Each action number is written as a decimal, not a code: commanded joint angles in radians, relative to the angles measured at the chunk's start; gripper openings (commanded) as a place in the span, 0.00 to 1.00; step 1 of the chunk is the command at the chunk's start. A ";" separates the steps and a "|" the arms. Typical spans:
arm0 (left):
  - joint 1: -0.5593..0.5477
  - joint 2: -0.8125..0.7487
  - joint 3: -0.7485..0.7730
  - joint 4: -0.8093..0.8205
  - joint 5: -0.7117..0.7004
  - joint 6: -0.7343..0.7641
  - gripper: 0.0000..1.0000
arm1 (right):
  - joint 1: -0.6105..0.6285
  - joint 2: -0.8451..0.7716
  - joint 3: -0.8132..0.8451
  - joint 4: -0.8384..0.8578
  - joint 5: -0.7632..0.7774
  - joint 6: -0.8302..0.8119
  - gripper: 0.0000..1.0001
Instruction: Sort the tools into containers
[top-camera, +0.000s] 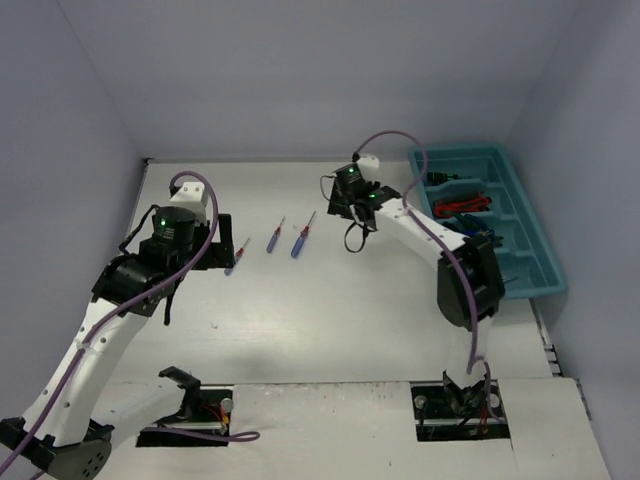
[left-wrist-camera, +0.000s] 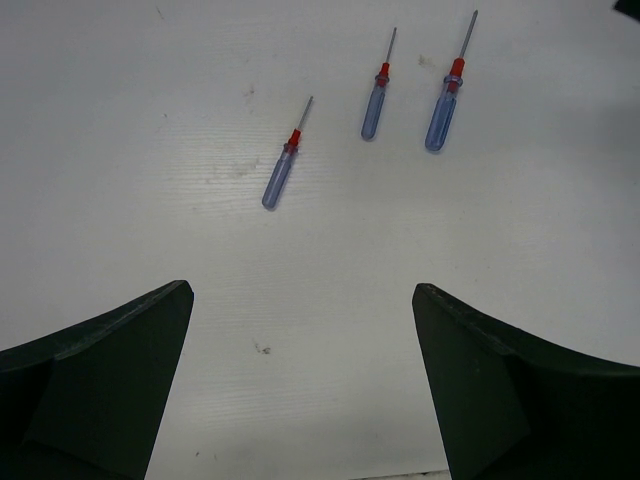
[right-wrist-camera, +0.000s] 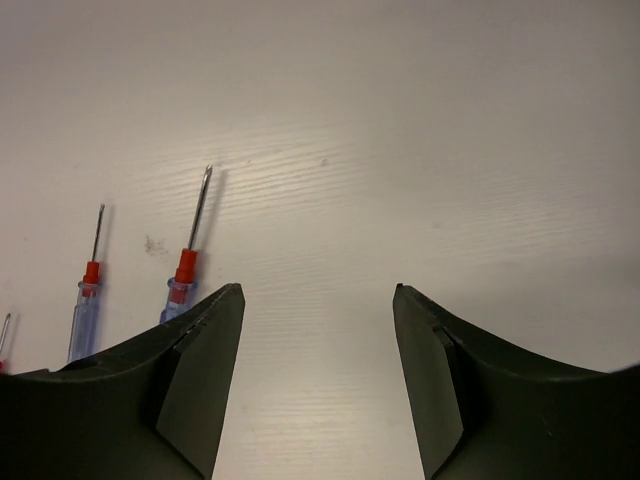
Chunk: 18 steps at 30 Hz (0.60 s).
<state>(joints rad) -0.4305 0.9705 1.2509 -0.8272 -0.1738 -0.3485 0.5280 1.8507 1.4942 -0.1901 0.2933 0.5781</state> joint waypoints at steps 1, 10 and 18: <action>0.007 -0.051 -0.020 0.023 -0.015 -0.022 0.90 | 0.071 0.162 0.172 0.011 -0.013 -0.021 0.59; 0.008 -0.093 -0.061 -0.016 -0.021 -0.047 0.90 | 0.174 0.399 0.374 0.011 0.036 0.053 0.58; 0.007 -0.106 -0.059 -0.049 -0.030 -0.039 0.90 | 0.215 0.493 0.376 0.009 0.127 0.102 0.49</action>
<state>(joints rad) -0.4305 0.8785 1.1724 -0.8786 -0.1815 -0.3793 0.7264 2.3386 1.8461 -0.1839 0.3126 0.6422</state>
